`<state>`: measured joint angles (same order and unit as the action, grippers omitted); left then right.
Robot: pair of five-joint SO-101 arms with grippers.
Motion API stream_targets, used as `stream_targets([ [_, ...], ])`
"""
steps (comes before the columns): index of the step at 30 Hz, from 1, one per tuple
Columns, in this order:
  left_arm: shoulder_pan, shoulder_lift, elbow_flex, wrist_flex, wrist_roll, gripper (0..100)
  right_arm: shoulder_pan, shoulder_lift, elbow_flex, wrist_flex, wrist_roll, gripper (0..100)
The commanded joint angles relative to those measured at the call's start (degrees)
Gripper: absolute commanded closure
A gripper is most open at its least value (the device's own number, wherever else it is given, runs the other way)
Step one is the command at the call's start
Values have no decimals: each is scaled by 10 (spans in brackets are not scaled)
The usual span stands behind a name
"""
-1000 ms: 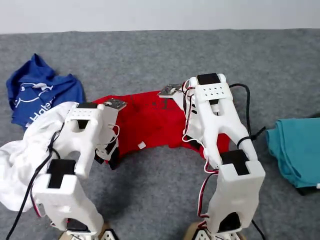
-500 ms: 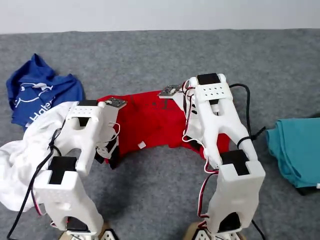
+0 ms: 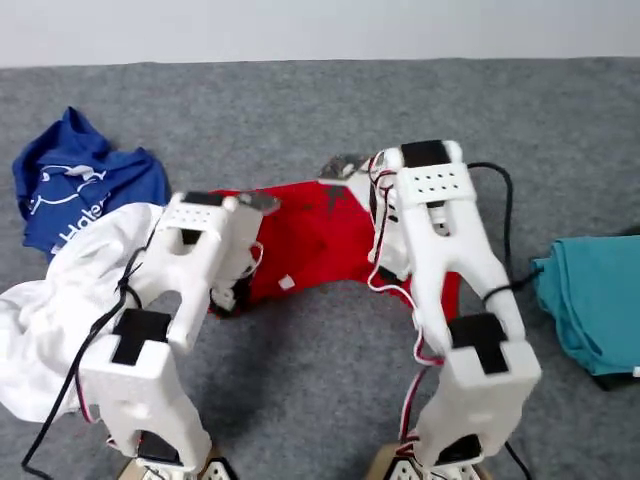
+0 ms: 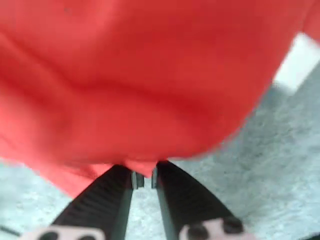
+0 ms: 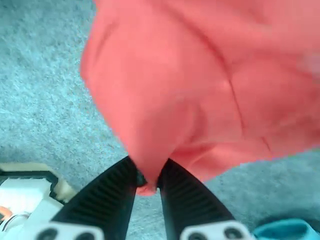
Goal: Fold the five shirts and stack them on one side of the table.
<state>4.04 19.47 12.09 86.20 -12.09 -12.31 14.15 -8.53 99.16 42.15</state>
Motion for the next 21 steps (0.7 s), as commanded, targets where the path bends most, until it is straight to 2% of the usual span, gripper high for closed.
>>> stream_targets([
  [1, -6, -74, -79, 71, 5, 998, 15, -93, -29, 23, 4, 988],
  [10, -8, -295, -115, 127, 6, 998, 87, -225, -25, 30, 4, 988],
  [21, -9, -487, -114, 141, 6, 998, 175, -349, -25, 29, 9, 988],
])
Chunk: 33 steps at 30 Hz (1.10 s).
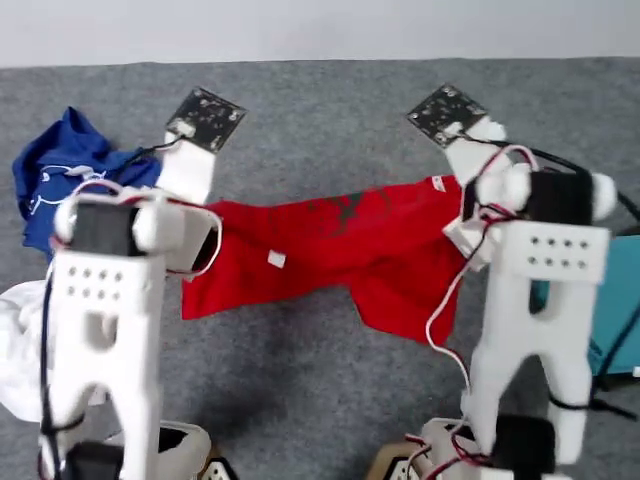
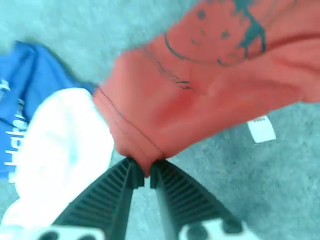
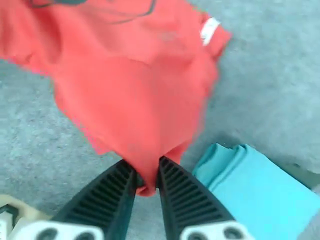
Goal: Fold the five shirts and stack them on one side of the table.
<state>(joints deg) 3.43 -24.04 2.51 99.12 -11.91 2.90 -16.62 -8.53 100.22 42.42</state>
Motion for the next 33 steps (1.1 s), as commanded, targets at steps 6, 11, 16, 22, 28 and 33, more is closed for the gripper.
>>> stream_targets([
  [6, -4, -162, -27, 9, 2, 998, 78, -108, -29, 5, 6, 988],
  [11, -4, -273, -110, -6, 0, 998, 153, -224, -29, -44, 20, 988],
  [16, -8, -328, -194, -43, 0, 998, 188, -361, -29, -99, 30, 988],
  [22, -95, -330, -274, -103, 1, 998, 224, -447, -37, -151, 24, 988],
  [28, -113, -333, -298, -105, 1, 998, 245, -457, -150, -171, 1, 988],
  [33, -113, -334, -298, -71, 0, 998, 246, -458, -218, -170, 3, 988],
])
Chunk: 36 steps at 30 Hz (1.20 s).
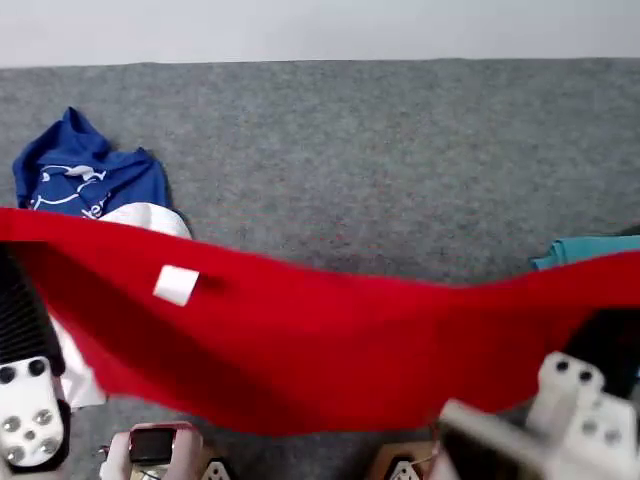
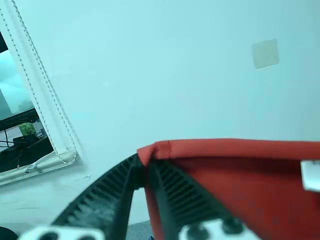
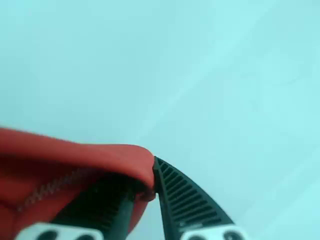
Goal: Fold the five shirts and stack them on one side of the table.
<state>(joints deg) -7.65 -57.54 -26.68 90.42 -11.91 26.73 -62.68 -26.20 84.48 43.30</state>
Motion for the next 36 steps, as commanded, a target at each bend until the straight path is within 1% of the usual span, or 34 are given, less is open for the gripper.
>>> stream_targets([
  [1, -3, 1, -6, 25, 0, 998, 7, 3, -50, -13, -5, 988],
  [3, -1, 1, -5, 52, -1, 998, 7, 3, -62, -15, 14, 988],
  [5, 2, 2, 0, 80, -18, 998, 7, 3, -63, -28, 23, 988],
  [8, 2, 1, 29, 98, -40, 998, 7, 3, -62, -58, 41, 988],
  [15, -2, 1, 95, 97, -44, 998, 7, 22, -39, -79, 50, 988],
  [20, -2, 4, 193, 86, -44, 998, 5, 63, -6, -78, 46, 988],
  [22, -2, 5, 251, 57, -44, 998, 4, 86, 25, -86, 46, 988],
  [24, -2, 5, 321, 6, -44, 998, 2, 106, 63, -105, 46, 988],
  [28, -2, 5, 463, -137, -44, 998, -41, 138, 159, -171, 47, 988],
  [31, -2, 7, 565, -254, -52, 998, -76, 155, 254, -248, 47, 988],
  [33, 0, 7, 628, -320, -82, 998, -94, 162, 324, -311, 49, 988],
  [36, 0, 7, 684, -374, -111, 998, -111, 160, 412, -389, 50, 988],
])
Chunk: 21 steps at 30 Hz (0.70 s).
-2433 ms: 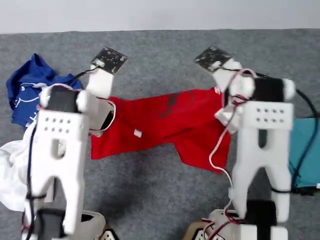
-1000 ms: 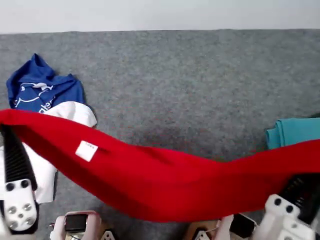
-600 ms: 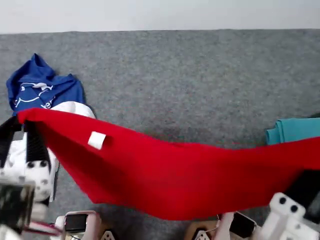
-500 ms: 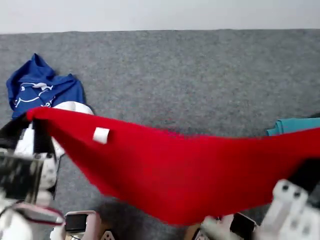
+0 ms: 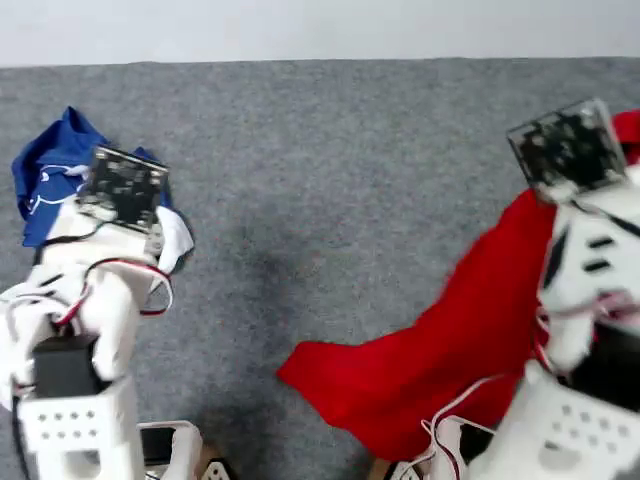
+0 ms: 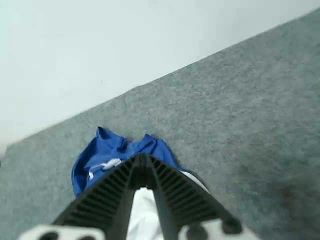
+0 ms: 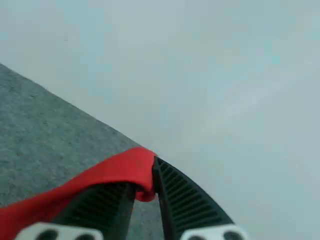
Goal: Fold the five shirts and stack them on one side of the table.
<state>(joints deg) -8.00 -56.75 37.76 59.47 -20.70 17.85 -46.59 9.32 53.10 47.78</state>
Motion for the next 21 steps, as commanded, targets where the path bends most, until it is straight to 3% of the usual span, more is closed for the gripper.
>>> stream_targets([
  [1, 2, -1, 44, -67, -24, 998, -27, -4, 76, -88, 6, 988],
  [6, 16, -3, 36, -47, -24, 998, -29, -22, 129, -95, 6, 988],
  [14, 159, 13, 47, 7, 1, 998, -21, -78, 222, -95, 54, 988],
  [21, 230, 182, 31, -29, 8, 998, 27, -131, 311, -98, 84, 988],
])
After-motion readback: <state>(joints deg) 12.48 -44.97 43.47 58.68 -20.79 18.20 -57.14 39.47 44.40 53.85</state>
